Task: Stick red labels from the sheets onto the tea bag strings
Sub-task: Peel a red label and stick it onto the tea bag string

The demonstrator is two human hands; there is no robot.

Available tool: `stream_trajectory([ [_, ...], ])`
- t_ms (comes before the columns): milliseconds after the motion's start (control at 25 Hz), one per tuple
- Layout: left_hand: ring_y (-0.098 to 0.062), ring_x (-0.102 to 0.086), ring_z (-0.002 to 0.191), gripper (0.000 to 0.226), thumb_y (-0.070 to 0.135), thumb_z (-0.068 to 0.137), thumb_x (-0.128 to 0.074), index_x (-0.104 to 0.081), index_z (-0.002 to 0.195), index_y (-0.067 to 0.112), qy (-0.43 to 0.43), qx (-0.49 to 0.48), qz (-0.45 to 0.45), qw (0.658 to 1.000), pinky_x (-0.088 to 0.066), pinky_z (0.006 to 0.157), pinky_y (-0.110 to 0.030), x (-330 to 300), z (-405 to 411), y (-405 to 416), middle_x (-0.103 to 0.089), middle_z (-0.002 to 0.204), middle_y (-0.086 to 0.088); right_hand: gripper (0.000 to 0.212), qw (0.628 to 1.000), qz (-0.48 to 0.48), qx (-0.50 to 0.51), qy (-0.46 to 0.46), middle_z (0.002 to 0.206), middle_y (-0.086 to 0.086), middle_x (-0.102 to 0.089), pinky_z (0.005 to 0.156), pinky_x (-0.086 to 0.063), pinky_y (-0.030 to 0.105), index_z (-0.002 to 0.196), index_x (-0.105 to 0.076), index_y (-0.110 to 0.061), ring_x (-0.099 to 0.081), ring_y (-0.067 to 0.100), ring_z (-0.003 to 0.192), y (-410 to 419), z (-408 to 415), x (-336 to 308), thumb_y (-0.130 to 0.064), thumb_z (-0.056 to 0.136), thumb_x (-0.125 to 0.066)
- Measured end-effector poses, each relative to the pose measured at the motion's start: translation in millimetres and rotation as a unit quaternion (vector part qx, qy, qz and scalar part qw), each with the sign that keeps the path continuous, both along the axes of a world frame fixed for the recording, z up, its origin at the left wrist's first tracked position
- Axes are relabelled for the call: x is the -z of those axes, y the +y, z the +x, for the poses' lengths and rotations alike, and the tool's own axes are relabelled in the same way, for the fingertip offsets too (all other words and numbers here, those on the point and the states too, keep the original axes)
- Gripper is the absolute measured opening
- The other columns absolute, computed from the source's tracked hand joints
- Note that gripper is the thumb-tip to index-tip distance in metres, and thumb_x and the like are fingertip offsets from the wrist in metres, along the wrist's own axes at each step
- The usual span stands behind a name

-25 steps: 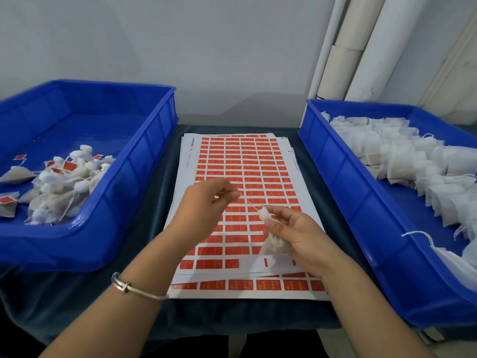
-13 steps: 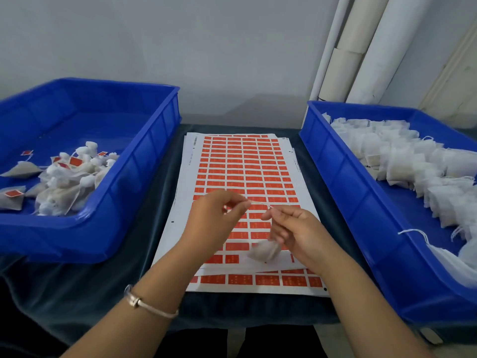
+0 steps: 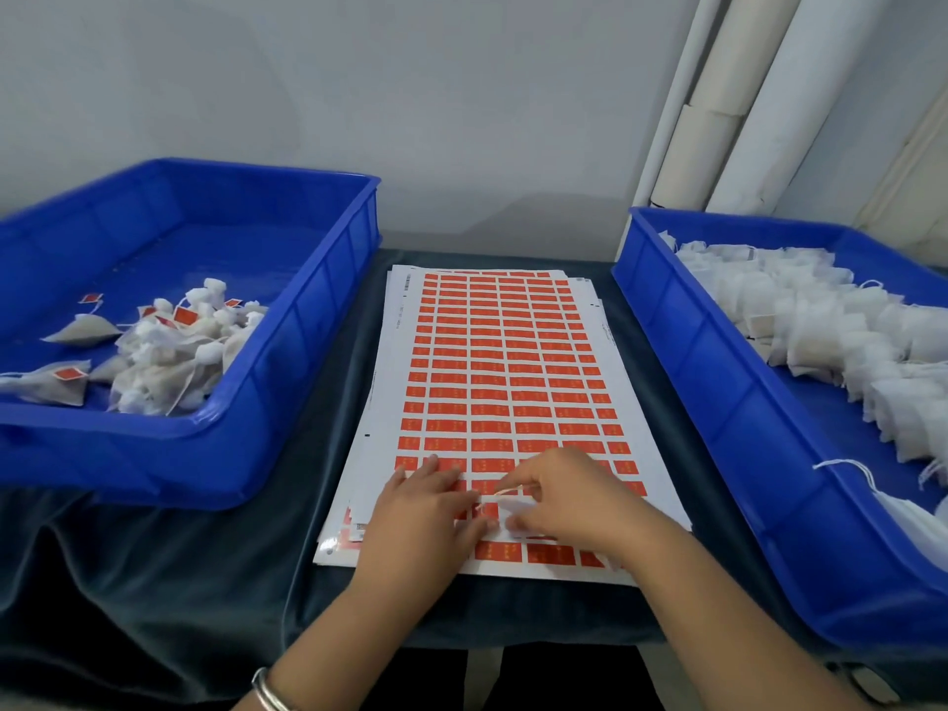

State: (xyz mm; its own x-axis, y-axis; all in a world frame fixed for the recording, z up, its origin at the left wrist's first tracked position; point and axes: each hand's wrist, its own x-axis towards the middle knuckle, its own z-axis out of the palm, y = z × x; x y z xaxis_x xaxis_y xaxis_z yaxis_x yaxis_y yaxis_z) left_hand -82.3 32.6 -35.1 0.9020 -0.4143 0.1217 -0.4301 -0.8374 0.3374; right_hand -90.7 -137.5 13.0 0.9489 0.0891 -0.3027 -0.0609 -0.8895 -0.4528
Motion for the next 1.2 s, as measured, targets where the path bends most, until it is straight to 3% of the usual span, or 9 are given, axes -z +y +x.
stream_trajectory([
  [200,-0.017,-0.023,0.141,0.042,0.050,0.096,-0.034,-0.051,0.131,0.036,-0.041,0.023,0.066,0.997,-0.010,0.116,-0.041,2,0,1,-0.044,0.142,0.012,0.040,0.999,-0.034,-0.029,0.011,0.124,-0.009,-0.061,0.066,-0.038,0.014,0.122,-0.059,-0.043,-0.052,0.006,0.088,0,6,4,-0.039,0.083,-0.068],
  [280,-0.019,-0.033,0.137,0.038,0.047,0.094,-0.046,-0.056,0.127,0.033,-0.055,0.049,0.073,0.995,-0.019,0.115,-0.044,-3,-2,1,-0.050,0.138,0.011,0.037,0.999,-0.027,-0.024,0.012,0.124,-0.010,-0.061,0.069,-0.040,0.015,0.120,-0.061,-0.042,-0.054,0.007,0.090,-2,5,7,-0.041,0.084,-0.067],
  [320,-0.019,-0.047,0.128,0.035,0.043,0.086,-0.062,-0.064,0.118,0.030,-0.055,0.077,0.069,0.993,-0.032,0.110,-0.043,-7,-4,1,-0.059,0.127,0.009,0.035,0.999,-0.020,-0.025,0.009,0.124,-0.010,-0.061,0.071,-0.041,0.016,0.119,-0.061,-0.042,-0.057,0.009,0.094,-2,5,8,-0.041,0.084,-0.066],
  [400,-0.011,-0.068,0.090,0.035,0.036,0.056,-0.089,-0.077,0.087,0.026,-0.076,0.121,0.044,0.989,-0.054,0.082,-0.028,-10,-7,0,-0.072,0.092,0.008,0.032,1.000,-0.006,-0.027,0.007,0.125,-0.010,-0.061,0.077,-0.045,0.018,0.119,-0.062,-0.040,-0.059,0.012,0.100,-2,5,11,-0.039,0.087,-0.063],
  [480,-0.005,-0.068,0.075,0.033,0.031,0.051,-0.091,-0.076,0.079,0.024,-0.075,0.132,0.038,0.988,-0.055,0.069,-0.020,-13,-8,0,-0.072,0.082,0.009,0.030,1.000,0.000,-0.024,0.005,0.125,-0.010,-0.061,0.082,-0.048,0.020,0.118,-0.063,-0.039,-0.060,0.013,0.102,-3,6,11,-0.037,0.088,-0.062],
  [640,-0.010,-0.053,0.113,0.034,0.035,0.090,-0.057,-0.058,0.123,0.024,-0.059,0.135,0.057,0.987,-0.042,0.099,-0.026,-7,-2,0,-0.057,0.126,0.007,0.029,1.000,0.013,-0.017,0.003,0.126,-0.010,-0.061,0.083,-0.049,0.020,0.118,-0.064,-0.037,-0.060,0.013,0.103,-4,6,13,-0.036,0.088,-0.063],
  [1000,-0.008,-0.049,0.110,0.038,0.045,0.095,-0.042,-0.057,0.126,0.029,-0.056,0.145,0.066,0.986,-0.042,0.095,-0.023,-16,14,1,-0.057,0.123,0.010,0.025,0.999,0.046,-0.002,0.019,0.119,-0.012,-0.064,0.069,-0.043,0.013,0.112,-0.068,-0.034,-0.058,0.007,0.090,-8,11,12,-0.033,0.087,-0.065],
  [1200,-0.007,-0.051,0.109,0.036,0.044,0.096,-0.043,-0.059,0.125,0.031,-0.049,0.145,0.074,0.985,-0.043,0.095,-0.024,-19,15,1,-0.058,0.123,0.011,0.033,0.999,0.040,-0.005,0.033,0.123,-0.011,-0.062,0.079,-0.048,0.019,0.114,-0.067,-0.037,-0.059,0.012,0.101,-9,10,13,-0.036,0.081,-0.071],
])
